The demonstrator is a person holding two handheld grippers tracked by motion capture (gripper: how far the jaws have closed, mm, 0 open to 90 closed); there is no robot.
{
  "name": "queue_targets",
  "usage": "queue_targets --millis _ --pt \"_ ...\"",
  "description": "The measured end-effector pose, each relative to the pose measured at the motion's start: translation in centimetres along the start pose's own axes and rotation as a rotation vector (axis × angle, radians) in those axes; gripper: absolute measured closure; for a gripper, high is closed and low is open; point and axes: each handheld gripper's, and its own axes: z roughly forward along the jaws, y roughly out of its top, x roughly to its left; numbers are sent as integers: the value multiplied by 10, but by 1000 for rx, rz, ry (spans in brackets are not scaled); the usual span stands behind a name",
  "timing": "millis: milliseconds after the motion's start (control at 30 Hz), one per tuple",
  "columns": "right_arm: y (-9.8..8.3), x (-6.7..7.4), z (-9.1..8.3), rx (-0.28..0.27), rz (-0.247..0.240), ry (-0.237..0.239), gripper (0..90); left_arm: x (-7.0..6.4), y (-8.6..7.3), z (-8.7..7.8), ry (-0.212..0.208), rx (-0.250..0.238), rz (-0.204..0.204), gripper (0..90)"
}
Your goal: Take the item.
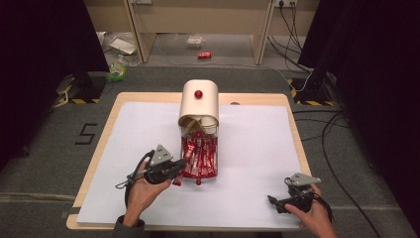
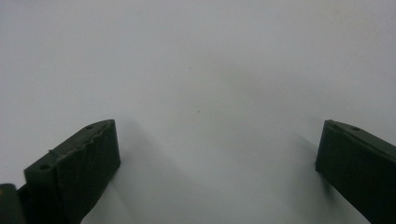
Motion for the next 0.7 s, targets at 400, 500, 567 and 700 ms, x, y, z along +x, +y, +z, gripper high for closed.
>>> queue_targets --millis 400,500,567,700 --pt "0 0 0 0 0 1 3 3 -6 -17 33 -18 5 874" --pt "0 0 0 0 0 0 3 6 -7 -24 44 -26 1 874" --pt "0 0 0 0 0 0 3 7 -8 -26 49 -31 -2 874" --pt "0 0 0 0 -1 0 3 12 -10 -33 63 -41 -11 874"
